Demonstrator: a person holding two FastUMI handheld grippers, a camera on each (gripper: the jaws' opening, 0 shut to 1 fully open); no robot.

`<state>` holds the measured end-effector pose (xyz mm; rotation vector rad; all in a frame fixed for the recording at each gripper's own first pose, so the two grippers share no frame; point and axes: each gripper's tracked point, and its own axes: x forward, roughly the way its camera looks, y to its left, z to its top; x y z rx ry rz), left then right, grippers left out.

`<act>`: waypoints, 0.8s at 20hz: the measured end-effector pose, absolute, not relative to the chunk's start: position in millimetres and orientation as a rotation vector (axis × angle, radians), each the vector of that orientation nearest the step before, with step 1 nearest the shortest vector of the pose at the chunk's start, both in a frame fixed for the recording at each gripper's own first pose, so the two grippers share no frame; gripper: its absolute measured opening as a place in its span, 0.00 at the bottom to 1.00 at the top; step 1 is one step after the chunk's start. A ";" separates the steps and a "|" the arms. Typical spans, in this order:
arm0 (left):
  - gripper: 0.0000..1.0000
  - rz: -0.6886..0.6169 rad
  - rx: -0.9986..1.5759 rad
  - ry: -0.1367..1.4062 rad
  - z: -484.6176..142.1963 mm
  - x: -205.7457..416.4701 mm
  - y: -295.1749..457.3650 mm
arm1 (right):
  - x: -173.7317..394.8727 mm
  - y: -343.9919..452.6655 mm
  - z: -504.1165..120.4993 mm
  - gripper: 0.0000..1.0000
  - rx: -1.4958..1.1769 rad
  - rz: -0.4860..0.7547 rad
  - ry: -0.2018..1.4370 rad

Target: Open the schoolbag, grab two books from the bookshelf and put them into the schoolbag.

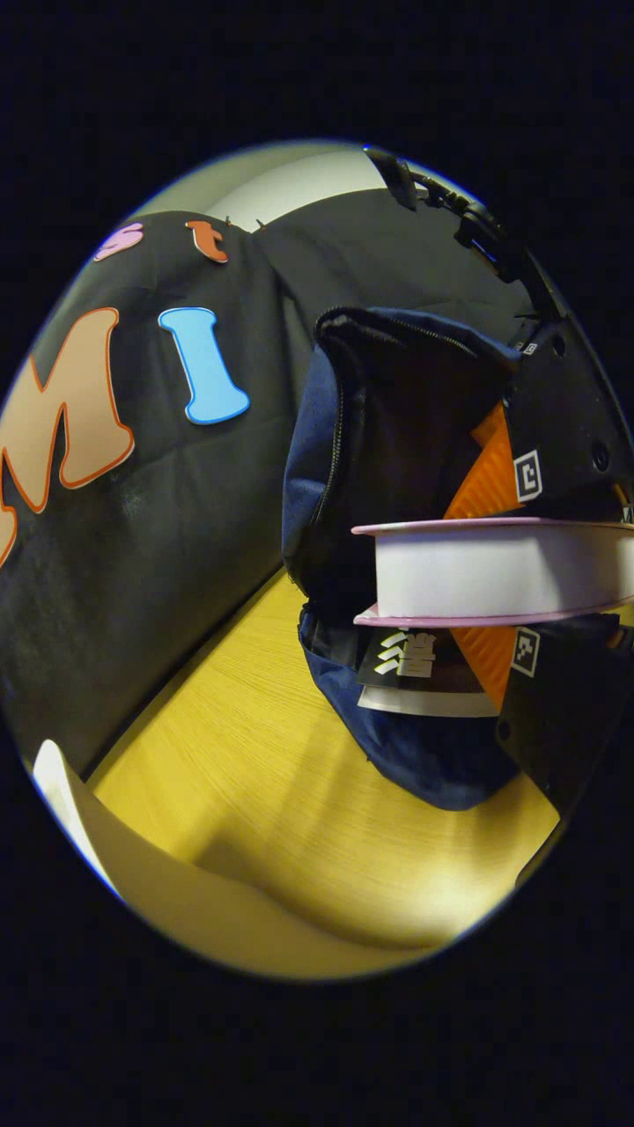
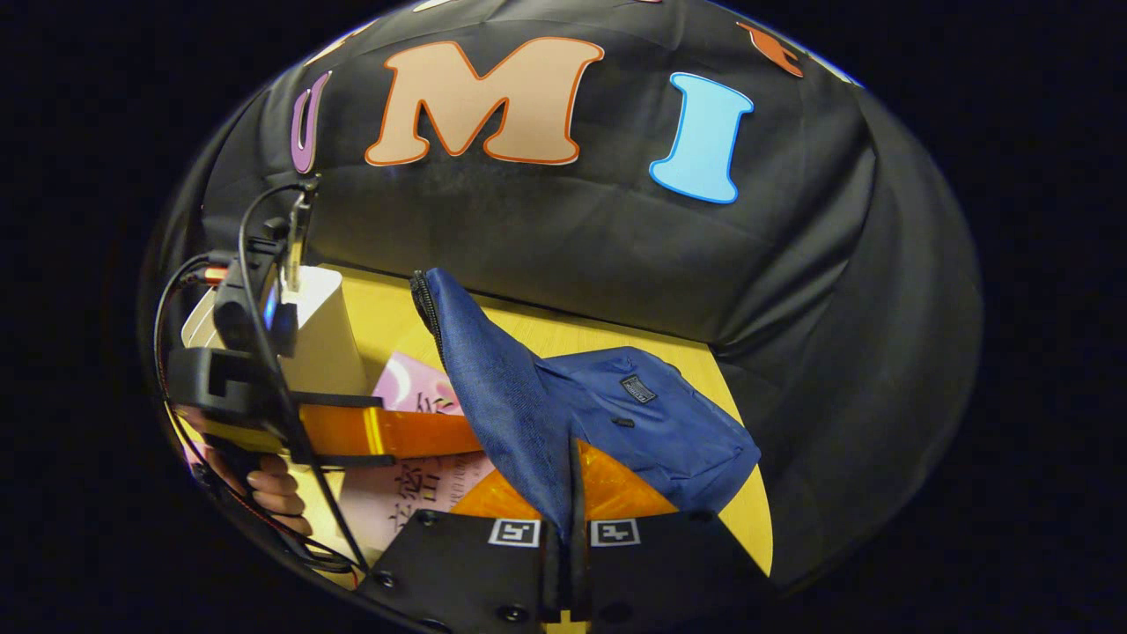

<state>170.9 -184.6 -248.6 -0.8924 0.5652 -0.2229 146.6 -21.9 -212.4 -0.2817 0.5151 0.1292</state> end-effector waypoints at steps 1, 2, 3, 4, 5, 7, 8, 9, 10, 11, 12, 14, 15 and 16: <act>0.38 -0.224 -0.912 0.555 -252.3 173.9 -186.8 | 146.3 -19.8 -214.1 0.07 -0.278 0.134 0.518; 0.36 -0.225 -0.930 0.543 -255.0 177.1 -187.5 | 146.4 -18.1 -217.0 0.06 -0.271 0.140 0.523; 0.37 -0.224 -0.948 0.532 -258.4 181.4 -189.5 | 145.7 -16.8 -218.8 0.07 -0.262 0.146 0.530; 0.36 -0.224 -0.965 0.524 -262.7 184.8 -192.5 | 145.8 -13.6 -221.7 0.07 -0.249 0.150 0.535; 0.36 -0.228 -0.976 0.517 -266.5 188.8 -195.6 | 145.3 -11.2 -224.6 0.06 -0.240 0.156 0.541; 0.36 -0.237 -0.995 0.510 -273.0 195.6 -200.7 | 142.3 -6.4 -232.2 0.07 -0.243 0.171 0.555; 0.37 -0.242 -1.000 0.508 -275.9 199.1 -203.2 | 140.1 -5.5 -235.5 0.07 -0.250 0.177 0.564; 0.38 -0.246 -1.003 0.504 -278.9 204.0 -204.1 | 139.9 -5.8 -235.9 0.07 -0.258 0.176 0.563; 0.37 -0.250 -1.009 0.501 -281.1 207.3 -204.9 | 141.5 -6.8 -235.0 0.07 -0.258 0.175 0.561; 0.37 -0.259 -1.014 0.503 -283.3 210.4 -207.1 | 143.0 -7.1 -234.1 0.06 -0.246 0.173 0.563; 0.37 -0.269 -1.017 0.504 -283.1 212.3 -210.2 | 144.6 -8.0 -234.1 0.07 -0.233 0.169 0.565; 0.36 -0.276 -0.998 0.510 -281.7 208.0 -209.6 | 146.4 -10.0 -233.9 0.06 -0.213 0.168 0.571; 0.39 -0.278 -0.985 0.517 -280.2 208.4 -209.1 | 148.0 -10.5 -233.9 0.07 -0.204 0.168 0.574; 0.40 -0.276 -0.968 0.518 -278.1 207.2 -206.6 | 148.7 -10.8 -233.3 0.07 -0.200 0.167 0.573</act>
